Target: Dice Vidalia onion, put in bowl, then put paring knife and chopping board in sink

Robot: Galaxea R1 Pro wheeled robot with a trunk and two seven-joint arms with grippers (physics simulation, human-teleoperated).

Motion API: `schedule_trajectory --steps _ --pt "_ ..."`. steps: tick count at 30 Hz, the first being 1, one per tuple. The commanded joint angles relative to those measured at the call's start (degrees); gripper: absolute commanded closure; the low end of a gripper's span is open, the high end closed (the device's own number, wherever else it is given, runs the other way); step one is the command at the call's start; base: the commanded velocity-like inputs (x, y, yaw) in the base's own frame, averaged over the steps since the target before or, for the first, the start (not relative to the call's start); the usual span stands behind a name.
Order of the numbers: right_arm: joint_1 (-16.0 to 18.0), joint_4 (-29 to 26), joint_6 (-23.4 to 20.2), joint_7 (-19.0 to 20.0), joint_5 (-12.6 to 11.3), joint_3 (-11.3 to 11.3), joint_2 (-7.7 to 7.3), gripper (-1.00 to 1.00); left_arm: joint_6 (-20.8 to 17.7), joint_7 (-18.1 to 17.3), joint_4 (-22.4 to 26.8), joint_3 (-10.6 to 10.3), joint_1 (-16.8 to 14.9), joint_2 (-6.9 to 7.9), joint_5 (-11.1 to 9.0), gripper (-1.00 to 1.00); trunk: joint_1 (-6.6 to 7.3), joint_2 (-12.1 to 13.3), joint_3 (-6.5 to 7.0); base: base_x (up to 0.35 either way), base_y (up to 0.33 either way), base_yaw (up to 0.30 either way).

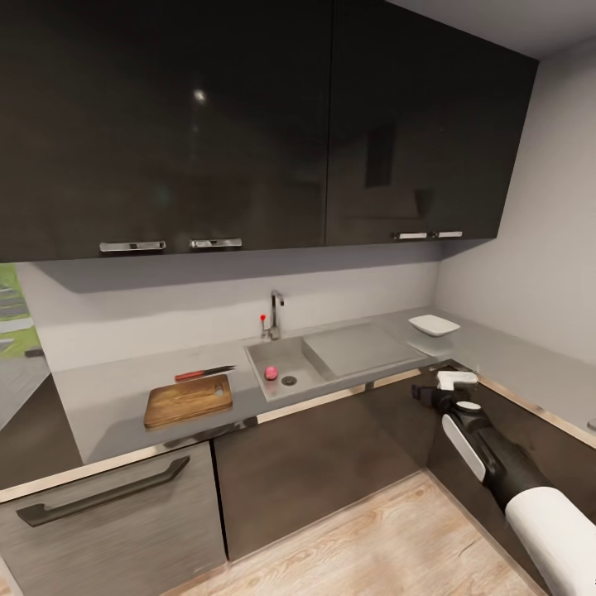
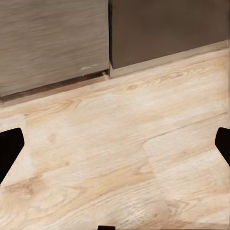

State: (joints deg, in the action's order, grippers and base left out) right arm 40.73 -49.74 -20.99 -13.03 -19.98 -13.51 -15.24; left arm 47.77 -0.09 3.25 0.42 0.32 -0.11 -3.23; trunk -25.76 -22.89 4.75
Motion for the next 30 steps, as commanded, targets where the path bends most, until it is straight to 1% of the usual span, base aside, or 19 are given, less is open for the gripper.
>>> schedule_trajectory --steps 1,3,5,6,8,9,10,11,12,13,14,15,16,17,20,22,24,26,30 --pt "1.65 -0.19 -1.42 -0.73 -0.55 -0.31 -0.32 -1.00 1.00 -0.03 1.84 -0.10 0.08 0.01 -0.20 -1.00 -0.02 -0.03 -0.02 0.000 0.000 0.000" --pt "2.60 -0.23 -2.60 -0.79 -0.52 -0.30 -0.40 -1.00 1.35 -0.06 4.45 -0.22 0.34 0.05 -0.20 -1.00 -0.02 -0.03 -0.02 0.000 0.000 0.000" --pt "3.76 -0.26 -4.17 -0.83 -0.51 -0.30 -0.47 -1.00 1.56 -0.08 9.94 -0.33 2.83 0.15 -0.17 -1.00 -0.02 -0.03 -0.02 0.000 0.000 0.000" --pt "3.90 -0.26 -4.34 -0.84 -0.51 -0.30 -0.47 -1.00 1.52 -0.06 11.38 -0.33 3.61 0.12 -0.15 -1.00 -0.02 -0.03 -0.02 0.000 0.000 0.000" --pt "4.22 -0.24 -4.74 -0.85 -0.50 -0.29 -0.48 -1.00 0.85 0.01 19.01 -0.33 6.73 0.17 -0.16 -1.00 -0.02 -0.03 -0.02 0.000 0.000 0.000" --pt "4.30 -0.17 -4.84 -0.85 -0.50 -0.29 -0.49 -1.00 -0.44 0.04 23.59 -0.32 8.19 0.18 -0.17 -1.00 -0.02 -0.03 -0.02 0.000 0.000 0.000" --pt "4.35 -0.11 -4.91 -0.85 -0.50 -0.29 -0.49 -1.00 -2.92 0.06 28.54 -0.32 9.75 0.18 -0.13 -1.00 -0.02 -0.03 -0.02 0.000 0.000 0.000" --pt "4.38 -0.04 -4.97 -0.85 -0.50 -0.29 -0.51 -1.00 -6.49 0.04 33.88 -0.33 11.51 0.21 -0.06 -1.00 -0.02 -0.03 -0.02 0.000 0.000 0.000" --pt "4.39 -0.02 -4.99 -0.85 -0.50 -0.29 -0.50 -1.00 -8.55 0.03 36.68 -0.33 12.46 0.22 -0.02 -1.00 -0.02 -0.03 -0.02 0.000 0.000 0.000" --pt "4.41 0.02 -5.04 -0.85 -0.50 -0.29 -0.53 -1.00 -12.83 0.02 42.44 -0.33 14.51 0.26 0.08 -1.00 -0.02 -0.03 -0.02 0.000 0.000 0.000" --pt "4.43 0.02 -5.07 -0.85 -0.50 -0.29 -0.55 -1.00 -18.59 -0.03 51.29 -0.33 17.91 0.42 0.16 -1.00 -0.02 -0.03 -0.02 0.000 0.000 0.000" --pt "4.43 0.01 -5.08 -0.85 -0.50 -0.29 -0.56 -1.00 -21.06 -0.05 56.17 -0.37 19.87 0.55 0.19 -1.00 -0.02 -0.03 -0.02 0.000 0.000 0.000" --pt "4.43 0.00 -5.09 -0.85 -0.50 -0.29 -0.57 -1.00 -21.94 -0.06 58.26 -0.36 20.65 0.63 0.20 -1.00 -0.02 -0.03 -0.02 0.000 0.000 0.000" --pt "4.44 0.00 -5.10 -0.85 -0.50 -0.29 -0.57 -1.00 -23.17 -0.07 61.59 -0.42 21.79 0.78 0.21 -1.00 -0.02 -0.03 -0.02 0.000 0.000 0.000" --pt "4.44 -0.01 -5.10 -0.87 -0.53 -0.29 -0.58 -1.00 -24.60 -0.08 65.69 -0.48 23.22 1.27 0.20 -1.00 -0.02 -0.03 -0.02 0.000 0.000 0.000" --pt "4.44 -0.01 -5.12 -0.91 -0.51 -0.25 -0.58 -1.00 -24.90 -0.08 66.39 -0.50 23.69 1.52 0.17 -1.00 -0.02 -0.03 -0.02 0.000 0.000 0.000" --pt "4.44 -0.01 -5.24 -0.97 -0.51 -0.23 -0.58 -1.00 -24.99 -0.08 66.04 -0.51 23.90 1.60 0.16 -1.00 -0.02 -0.03 -0.02 0.000 0.000 0.000" --pt "4.44 0.09 -5.41 -0.97 -0.50 0.14 -0.62 -1.00 -25.01 -0.12 64.55 -0.51 24.03 1.69 0.04 -1.00 -0.02 -0.03 -0.02 0.000 0.000 0.000" --pt "4.44 0.79 -6.14 -0.95 -0.57 2.19 -0.76 -1.00 -25.05 -0.16 61.24 -0.45 24.10 1.76 -0.15 -1.00 -0.02 -0.03 -0.02 0.000 0.000 0.000"
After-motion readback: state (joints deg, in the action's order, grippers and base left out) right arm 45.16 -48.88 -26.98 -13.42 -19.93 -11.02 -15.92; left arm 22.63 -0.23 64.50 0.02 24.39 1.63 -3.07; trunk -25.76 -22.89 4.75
